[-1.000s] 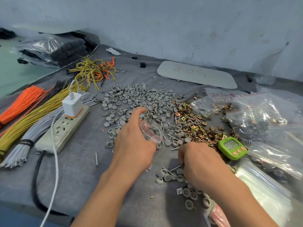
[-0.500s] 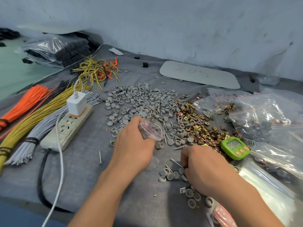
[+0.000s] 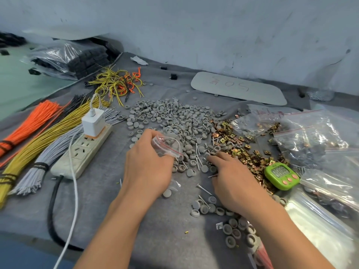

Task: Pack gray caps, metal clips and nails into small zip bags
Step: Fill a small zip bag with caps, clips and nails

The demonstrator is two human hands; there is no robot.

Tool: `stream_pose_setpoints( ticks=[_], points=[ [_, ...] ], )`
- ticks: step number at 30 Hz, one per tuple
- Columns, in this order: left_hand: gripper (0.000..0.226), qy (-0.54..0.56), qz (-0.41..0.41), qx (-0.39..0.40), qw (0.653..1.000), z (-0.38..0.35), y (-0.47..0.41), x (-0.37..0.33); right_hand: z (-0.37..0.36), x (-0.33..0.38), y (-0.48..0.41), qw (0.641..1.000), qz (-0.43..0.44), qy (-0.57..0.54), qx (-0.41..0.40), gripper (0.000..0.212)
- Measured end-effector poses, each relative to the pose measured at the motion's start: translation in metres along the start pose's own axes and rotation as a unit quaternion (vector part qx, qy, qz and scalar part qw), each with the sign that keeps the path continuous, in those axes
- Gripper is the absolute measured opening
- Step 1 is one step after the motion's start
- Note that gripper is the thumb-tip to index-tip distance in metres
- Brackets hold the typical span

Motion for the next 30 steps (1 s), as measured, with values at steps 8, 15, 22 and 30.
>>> stream_pose_setpoints(
  ticks=[8,15,22,30],
  points=[
    [0.031,-0.02,0.007,-0.005,1.0,0.005,-0.004,0.007,0.005,0.006,-0.006,0.998,-0.034,-0.045,-0.02,0.036],
    [0.034,-0.03,0.002,0.002,1.0,0.009,-0.005,0.01,0.028,0.001,0.003,0.988,-0.077,-0.077,-0.106,0.023],
    [0.036,-0.024,-0.012,0.044,0.999,0.001,-0.003,0.007,0.004,0.024,0.021,0.999,-0.016,0.008,0.042,0.007],
    [0.048,-0.029,-0.091,0.125,0.988,-0.016,0.009,-0.013,0.05,0.022,0.022,0.943,0.011,-0.303,-0.138,0.023]
  ],
)
Point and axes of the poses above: each hand's wrist, its own y-axis away from the middle knuckle, its own z-axis out of the back of the hand, x = y × z, the point moved 5 cm from there along -y, towards the middle knuckle, and after that the axes turned 10 degrees about -z, right-handed, at the moved point
